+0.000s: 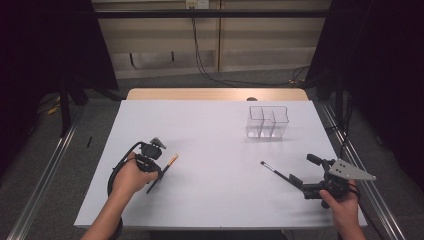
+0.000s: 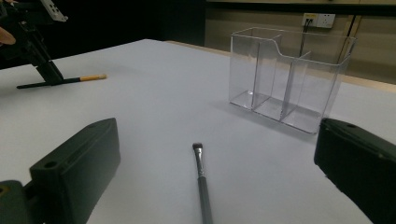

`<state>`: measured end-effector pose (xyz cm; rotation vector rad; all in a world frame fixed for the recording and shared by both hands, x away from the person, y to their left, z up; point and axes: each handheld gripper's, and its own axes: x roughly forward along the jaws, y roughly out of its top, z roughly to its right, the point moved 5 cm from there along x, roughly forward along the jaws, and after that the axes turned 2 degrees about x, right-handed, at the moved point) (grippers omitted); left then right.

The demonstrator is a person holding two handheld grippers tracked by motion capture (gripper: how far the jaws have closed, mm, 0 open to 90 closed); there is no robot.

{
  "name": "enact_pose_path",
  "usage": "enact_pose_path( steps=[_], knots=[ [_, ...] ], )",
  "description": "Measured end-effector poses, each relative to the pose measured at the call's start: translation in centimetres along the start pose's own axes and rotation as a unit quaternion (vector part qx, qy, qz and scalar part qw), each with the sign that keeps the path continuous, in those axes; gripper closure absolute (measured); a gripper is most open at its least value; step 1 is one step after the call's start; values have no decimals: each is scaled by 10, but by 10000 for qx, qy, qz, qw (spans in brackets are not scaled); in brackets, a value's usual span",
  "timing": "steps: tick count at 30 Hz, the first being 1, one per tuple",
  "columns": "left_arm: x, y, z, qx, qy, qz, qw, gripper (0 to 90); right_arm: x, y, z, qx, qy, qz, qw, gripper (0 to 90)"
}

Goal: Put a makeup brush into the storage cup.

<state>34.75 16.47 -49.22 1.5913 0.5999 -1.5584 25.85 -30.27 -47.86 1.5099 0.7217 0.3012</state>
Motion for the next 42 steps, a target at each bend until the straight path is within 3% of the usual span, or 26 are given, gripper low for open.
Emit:
enact_pose_path(
  steps=[4,10,19,22,24,29,37,42],
  knots=[
    [-2,-3,-3,33,52,-147,9999,799,0,0,0,0,-1,-2,10000,0],
    [1,-2,-1,126,137,-175,9997,785,1,0,0,1,0,-22,10000,0],
    [2,0,3,504,319,-281,9978,780,1,0,0,9,1,-16,10000,0],
    [2,0,3,465,276,-315,9980,780,1,0,0,3,12,-23,10000,0],
    [2,1,4,448,354,-362,9977,783,1,0,-1,1,17,-21,10000,0],
    [3,2,6,445,361,-396,9976,841,1,0,0,1,2,-17,10000,0],
    [4,1,3,590,226,-394,9972,842,1,0,0,9,10,-22,10000,0],
    [3,1,2,531,160,-321,9979,843,1,0,0,16,-10,-4,10000,0]
  ],
)
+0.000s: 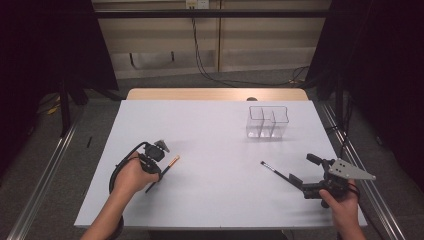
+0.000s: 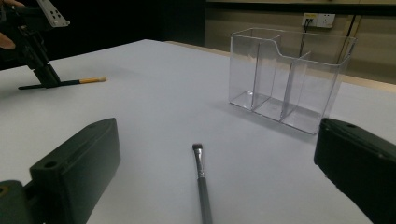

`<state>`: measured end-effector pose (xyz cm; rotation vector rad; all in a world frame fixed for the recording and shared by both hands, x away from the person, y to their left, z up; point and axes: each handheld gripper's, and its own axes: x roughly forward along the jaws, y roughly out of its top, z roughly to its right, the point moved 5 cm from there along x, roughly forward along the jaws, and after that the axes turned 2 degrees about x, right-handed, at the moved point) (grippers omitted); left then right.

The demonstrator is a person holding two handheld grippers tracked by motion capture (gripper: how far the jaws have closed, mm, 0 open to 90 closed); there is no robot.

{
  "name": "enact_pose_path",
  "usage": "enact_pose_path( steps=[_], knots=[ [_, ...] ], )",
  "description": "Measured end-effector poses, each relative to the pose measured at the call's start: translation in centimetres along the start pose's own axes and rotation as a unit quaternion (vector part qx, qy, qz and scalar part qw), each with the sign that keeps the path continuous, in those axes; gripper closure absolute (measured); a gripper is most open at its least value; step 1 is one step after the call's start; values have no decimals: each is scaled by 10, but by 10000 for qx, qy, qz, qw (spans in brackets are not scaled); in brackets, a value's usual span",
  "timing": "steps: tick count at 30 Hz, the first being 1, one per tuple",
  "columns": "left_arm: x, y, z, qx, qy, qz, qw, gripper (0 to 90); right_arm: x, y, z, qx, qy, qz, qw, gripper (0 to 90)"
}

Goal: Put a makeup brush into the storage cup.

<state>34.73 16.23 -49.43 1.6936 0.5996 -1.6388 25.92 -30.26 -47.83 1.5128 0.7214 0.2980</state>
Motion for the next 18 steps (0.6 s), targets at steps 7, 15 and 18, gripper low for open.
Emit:
enact_pose_path(
  steps=[7,15,18],
  knots=[
    [-2,-1,-2,-101,-159,347,9992,843,0,0,1,9,-6,-2,10000,0],
    [0,5,3,-228,-512,796,9953,843,0,0,1,12,-11,9,10000,0],
    [-2,8,5,-266,-665,1086,9915,842,-1,0,1,13,-9,7,10000,0]
  ],
)
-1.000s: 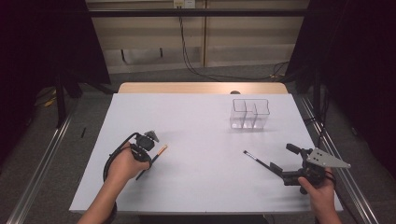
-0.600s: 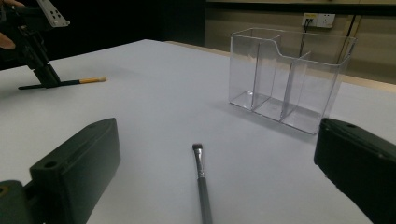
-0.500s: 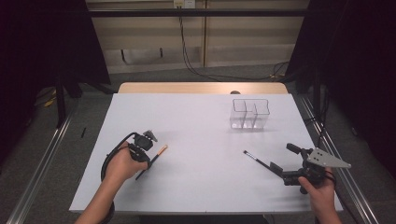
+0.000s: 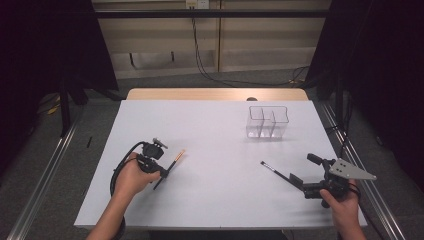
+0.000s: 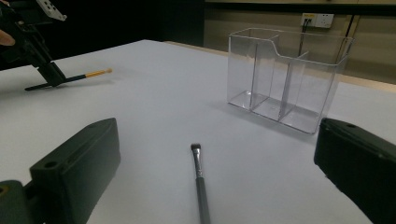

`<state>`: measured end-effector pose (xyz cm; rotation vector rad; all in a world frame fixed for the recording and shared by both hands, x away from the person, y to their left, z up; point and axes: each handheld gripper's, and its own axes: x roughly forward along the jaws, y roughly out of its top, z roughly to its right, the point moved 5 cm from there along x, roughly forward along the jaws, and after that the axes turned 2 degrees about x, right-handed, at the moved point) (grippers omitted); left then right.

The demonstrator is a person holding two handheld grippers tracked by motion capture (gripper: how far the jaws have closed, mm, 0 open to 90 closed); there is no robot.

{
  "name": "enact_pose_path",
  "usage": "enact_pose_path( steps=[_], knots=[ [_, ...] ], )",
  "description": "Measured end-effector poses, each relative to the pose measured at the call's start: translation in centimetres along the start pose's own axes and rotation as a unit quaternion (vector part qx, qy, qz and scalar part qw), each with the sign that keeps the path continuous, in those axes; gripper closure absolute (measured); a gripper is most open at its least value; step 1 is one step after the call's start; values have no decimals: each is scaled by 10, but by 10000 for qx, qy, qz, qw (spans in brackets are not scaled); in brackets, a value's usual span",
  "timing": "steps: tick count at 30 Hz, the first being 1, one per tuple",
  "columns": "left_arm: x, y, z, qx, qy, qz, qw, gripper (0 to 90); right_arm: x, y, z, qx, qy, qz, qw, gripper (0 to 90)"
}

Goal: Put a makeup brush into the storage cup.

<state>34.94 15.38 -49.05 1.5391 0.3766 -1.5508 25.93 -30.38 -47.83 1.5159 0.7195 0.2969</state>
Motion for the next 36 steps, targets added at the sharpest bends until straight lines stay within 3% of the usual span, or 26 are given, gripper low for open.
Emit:
enact_pose_path(
  steps=[1,5,8,11,15,18,21,22,25,32,34,36],
  knots=[
    [0,1,1,-67,-36,124,9999,843,0,0,0,-2,-1,-1,10000,0],
    [-2,6,3,44,-50,531,9986,842,0,0,0,-8,2,-2,10000,0],
    [-4,10,5,34,-71,916,9958,842,0,0,0,-20,-2,-13,10000,0],
    [-4,13,6,-28,-25,1099,9939,843,0,0,0,-17,-6,-18,10000,0],
    [-5,17,9,-70,-39,1467,9891,843,0,0,0,-16,-4,-20,10000,0],
    [-5,20,11,-64,-107,1750,9845,843,0,0,0,-9,-8,-16,10000,0],
    [-5,24,15,-41,-211,2082,9779,843,0,0,0,-12,-6,-17,10000,0],
    [-5,25,17,37,-273,2234,9743,843,0,0,0,-17,-4,-23,10000,0],
    [-5,29,21,106,-412,2472,9680,842,0,0,0,-24,-2,-27,10000,0],
    [-2,36,31,155,-584,2782,9586,842,0,0,0,-22,-2,-32,10000,0],
    [-1,39,35,178,-643,2903,9546,842,0,0,0,-18,0,-25,10000,0],
    [-1,41,37,223,-616,2935,9537,843,0,0,0,-25,-5,-31,10000,0]
  ],
)
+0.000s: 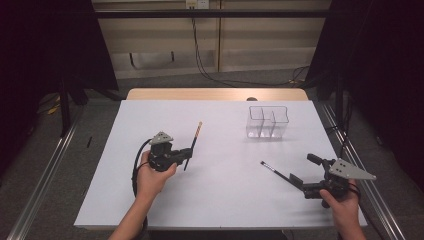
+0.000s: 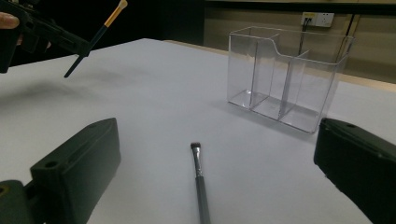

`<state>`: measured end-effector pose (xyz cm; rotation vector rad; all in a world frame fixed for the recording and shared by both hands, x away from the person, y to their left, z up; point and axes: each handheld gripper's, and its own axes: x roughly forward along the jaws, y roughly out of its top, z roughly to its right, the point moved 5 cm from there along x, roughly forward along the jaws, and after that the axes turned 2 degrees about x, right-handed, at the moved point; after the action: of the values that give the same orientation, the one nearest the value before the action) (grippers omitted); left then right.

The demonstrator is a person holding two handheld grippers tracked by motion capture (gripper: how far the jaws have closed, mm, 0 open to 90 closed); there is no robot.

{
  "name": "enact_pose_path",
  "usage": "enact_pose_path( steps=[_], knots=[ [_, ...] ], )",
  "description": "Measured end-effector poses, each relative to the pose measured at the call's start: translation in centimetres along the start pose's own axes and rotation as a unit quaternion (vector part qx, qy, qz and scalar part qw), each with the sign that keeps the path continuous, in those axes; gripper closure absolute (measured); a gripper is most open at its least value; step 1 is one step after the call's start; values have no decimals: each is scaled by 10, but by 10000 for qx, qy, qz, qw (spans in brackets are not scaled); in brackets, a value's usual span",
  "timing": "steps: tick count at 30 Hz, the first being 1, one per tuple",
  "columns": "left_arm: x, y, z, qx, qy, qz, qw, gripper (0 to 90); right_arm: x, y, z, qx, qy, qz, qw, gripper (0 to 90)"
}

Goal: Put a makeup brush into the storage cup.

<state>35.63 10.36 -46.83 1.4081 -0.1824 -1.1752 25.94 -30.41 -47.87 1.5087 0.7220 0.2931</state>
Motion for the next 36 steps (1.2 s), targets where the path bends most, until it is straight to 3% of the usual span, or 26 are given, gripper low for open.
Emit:
enact_pose_path(
  steps=[12,23,28,36],
  knots=[
    [7,14,18,197,-274,510,9981,842,0,0,0,4,4,5,10000,0],
    [16,20,36,433,-517,713,9952,842,1,0,0,27,-9,19,10000,0],
    [18,21,43,567,-669,932,9918,842,1,2,1,33,-7,55,10000,0],
    [24,21,51,587,-813,998,9899,842,3,3,0,92,21,71,9999,0]
  ],
)
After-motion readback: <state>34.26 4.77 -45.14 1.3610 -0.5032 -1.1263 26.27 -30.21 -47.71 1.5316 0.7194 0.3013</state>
